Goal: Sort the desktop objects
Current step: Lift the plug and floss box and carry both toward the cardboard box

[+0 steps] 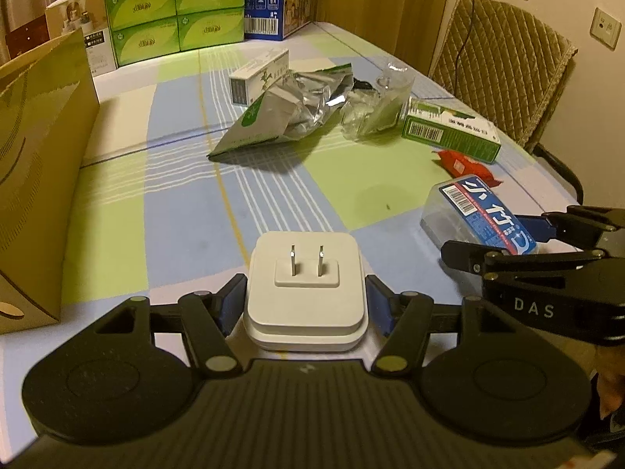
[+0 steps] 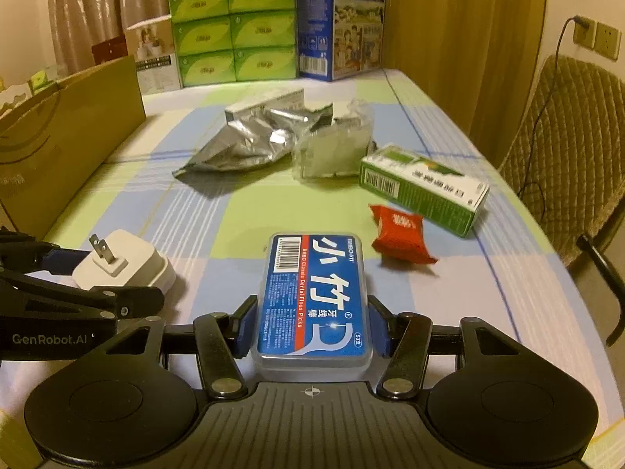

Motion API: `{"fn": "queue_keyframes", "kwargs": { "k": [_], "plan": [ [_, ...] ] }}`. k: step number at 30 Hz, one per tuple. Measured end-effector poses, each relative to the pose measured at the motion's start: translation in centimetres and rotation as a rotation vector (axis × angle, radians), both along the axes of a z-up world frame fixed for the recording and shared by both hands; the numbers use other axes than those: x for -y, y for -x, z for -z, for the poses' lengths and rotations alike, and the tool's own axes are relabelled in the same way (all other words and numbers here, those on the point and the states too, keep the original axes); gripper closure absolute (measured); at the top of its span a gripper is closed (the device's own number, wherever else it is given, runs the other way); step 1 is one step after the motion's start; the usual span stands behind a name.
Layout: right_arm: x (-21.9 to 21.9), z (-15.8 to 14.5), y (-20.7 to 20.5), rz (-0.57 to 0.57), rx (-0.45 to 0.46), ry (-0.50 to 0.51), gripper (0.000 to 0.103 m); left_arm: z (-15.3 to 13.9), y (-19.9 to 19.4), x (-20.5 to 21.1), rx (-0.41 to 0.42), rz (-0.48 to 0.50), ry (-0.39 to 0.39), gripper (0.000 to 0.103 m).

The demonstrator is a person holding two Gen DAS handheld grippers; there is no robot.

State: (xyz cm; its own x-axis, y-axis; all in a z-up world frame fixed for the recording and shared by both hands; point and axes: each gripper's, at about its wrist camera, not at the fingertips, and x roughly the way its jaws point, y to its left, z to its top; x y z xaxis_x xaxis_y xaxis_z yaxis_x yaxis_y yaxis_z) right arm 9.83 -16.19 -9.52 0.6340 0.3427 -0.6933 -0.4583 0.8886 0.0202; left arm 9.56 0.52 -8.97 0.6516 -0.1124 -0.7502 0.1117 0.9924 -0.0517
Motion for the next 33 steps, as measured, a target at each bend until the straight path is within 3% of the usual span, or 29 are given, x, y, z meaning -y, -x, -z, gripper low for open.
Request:
{"fn": "queue_keyframes", "kwargs": {
  "k": [17, 33],
  "plan": [
    [-0.2, -1.5, 0.6, -0.013, 0.015, -0.04, 0.049, -1.7, 0.4, -0.3, 0.021, -0.019, 0.01, 0.043],
    [-1.5, -6.0, 2.6, -0.068, 0.057, -0.082, 0.049, -5.6, 2.9, -2.2, 0.066, -0.066, 0.001, 0.043]
  ]
}}
